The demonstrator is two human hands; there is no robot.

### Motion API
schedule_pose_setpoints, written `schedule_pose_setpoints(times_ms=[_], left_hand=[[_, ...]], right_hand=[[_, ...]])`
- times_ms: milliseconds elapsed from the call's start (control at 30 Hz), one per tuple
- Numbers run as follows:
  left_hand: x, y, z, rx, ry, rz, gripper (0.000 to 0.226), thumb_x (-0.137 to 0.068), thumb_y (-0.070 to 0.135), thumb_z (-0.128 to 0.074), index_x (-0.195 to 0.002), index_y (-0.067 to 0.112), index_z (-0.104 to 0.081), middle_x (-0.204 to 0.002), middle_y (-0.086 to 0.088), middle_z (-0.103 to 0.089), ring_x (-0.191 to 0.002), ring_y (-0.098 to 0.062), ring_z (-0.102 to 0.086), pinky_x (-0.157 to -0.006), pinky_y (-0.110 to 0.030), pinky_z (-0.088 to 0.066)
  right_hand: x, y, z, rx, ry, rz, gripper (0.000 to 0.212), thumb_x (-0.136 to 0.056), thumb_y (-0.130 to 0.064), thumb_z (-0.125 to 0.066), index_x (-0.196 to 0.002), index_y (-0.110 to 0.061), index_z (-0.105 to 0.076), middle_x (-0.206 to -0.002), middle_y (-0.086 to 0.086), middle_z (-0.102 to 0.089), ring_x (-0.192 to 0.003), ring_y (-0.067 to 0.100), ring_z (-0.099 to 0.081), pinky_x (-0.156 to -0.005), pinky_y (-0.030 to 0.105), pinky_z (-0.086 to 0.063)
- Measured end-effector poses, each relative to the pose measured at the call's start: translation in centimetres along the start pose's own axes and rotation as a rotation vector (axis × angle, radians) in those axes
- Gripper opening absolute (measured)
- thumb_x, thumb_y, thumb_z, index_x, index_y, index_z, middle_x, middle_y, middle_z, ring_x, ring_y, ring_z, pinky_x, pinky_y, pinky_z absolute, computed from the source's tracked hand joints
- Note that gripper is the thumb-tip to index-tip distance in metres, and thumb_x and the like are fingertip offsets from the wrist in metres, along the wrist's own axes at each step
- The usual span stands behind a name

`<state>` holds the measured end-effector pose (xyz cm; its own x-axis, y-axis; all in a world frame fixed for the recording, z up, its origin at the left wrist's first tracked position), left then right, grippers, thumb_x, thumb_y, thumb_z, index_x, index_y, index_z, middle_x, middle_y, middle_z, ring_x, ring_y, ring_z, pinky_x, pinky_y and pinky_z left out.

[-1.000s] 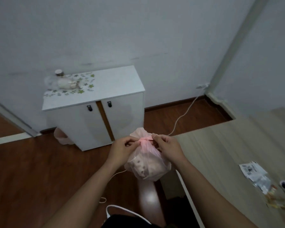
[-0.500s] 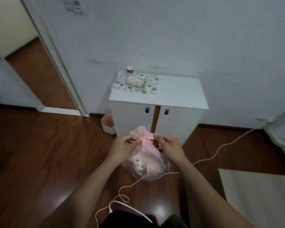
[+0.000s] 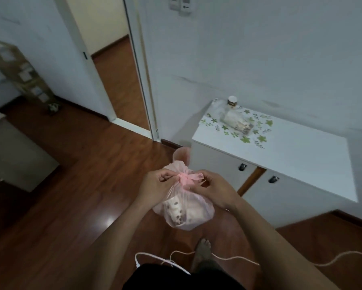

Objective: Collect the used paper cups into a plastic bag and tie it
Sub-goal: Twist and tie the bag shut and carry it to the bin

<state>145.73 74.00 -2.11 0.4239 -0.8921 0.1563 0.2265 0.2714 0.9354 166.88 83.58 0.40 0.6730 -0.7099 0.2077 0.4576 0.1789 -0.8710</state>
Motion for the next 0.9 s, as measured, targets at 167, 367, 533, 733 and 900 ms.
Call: schedule_pose_setpoints(times_ms=[167, 367, 533, 733, 900], left_hand=[[-4.8, 1.3, 3.0, -0.083, 0.077, 0.012, 0.011, -0.096, 0.023, -0.084, -0.106, 0.026, -0.089, -0.098, 0.013, -0.086, -0.094, -0.012, -0.081, -0.089, -0.040, -0.065], [-10.6, 2.4, 6.7, -0.438, 0.128, -0.111, 0.025, -0.107, 0.039, -0.068, -0.128, 0.036, -0.080, -0.113, 0.020, -0.076, -0.096, 0.000, -0.071, -0.078, -0.017, -0.055], [-15.0, 0.4, 9.9, -0.548, 0.129, -0.185, 0.027, -0.108, 0.045, -0.064, -0.127, 0.038, -0.081, -0.105, 0.021, -0.072, -0.093, -0.003, -0.065, -0.080, -0.025, -0.055], [-24.5, -1.5, 14.2, -0.482, 0.072, -0.195, 0.015, -0.105, 0.038, -0.071, -0.109, 0.040, -0.085, -0.096, 0.031, -0.072, -0.087, 0.002, -0.069, -0.072, -0.010, -0.047], [-33.2, -2.9, 17.8, -0.491, -0.013, -0.174, 0.019, -0.105, 0.039, -0.070, -0.110, 0.030, -0.086, -0.098, 0.017, -0.075, -0.082, 0.005, -0.066, -0.078, -0.017, -0.051]], right_hand=[[-8.8, -1.5, 1.6, 0.125, -0.093, 0.066, 0.015, -0.094, -0.052, -0.079, -0.107, -0.044, -0.079, -0.106, -0.022, -0.079, -0.094, -0.003, -0.072, -0.082, 0.021, -0.052], [-18.4, -3.8, 2.1, 0.262, -0.049, 0.199, 0.033, -0.099, -0.055, -0.070, -0.113, -0.025, -0.078, -0.106, -0.007, -0.077, -0.091, 0.008, -0.070, -0.091, 0.037, -0.060], [-24.8, -5.4, 1.8, 0.302, -0.075, 0.209, 0.043, -0.102, -0.059, -0.064, -0.127, -0.025, -0.072, -0.121, -0.007, -0.080, -0.103, 0.012, -0.073, -0.098, 0.037, -0.060], [-34.3, -6.5, 0.8, 0.328, -0.054, 0.176, 0.039, -0.103, -0.054, -0.067, -0.126, -0.023, -0.072, -0.116, -0.010, -0.078, -0.099, 0.007, -0.070, -0.093, 0.026, -0.054], [-40.7, -7.5, 0.2, 0.339, 0.001, 0.104, 0.028, -0.102, -0.047, -0.072, -0.119, -0.025, -0.074, -0.100, -0.021, -0.069, -0.083, -0.014, -0.060, -0.076, 0.003, -0.042]])
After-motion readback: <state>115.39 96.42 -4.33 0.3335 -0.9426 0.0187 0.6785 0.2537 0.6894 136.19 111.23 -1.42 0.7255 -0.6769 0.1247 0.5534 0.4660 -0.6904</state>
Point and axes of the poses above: each hand's wrist, its own x-axis away from the middle knuckle, its own z-axis out of the back of the hand, y = z × x, the point moved 3 cm from there along -x, towards the middle knuckle
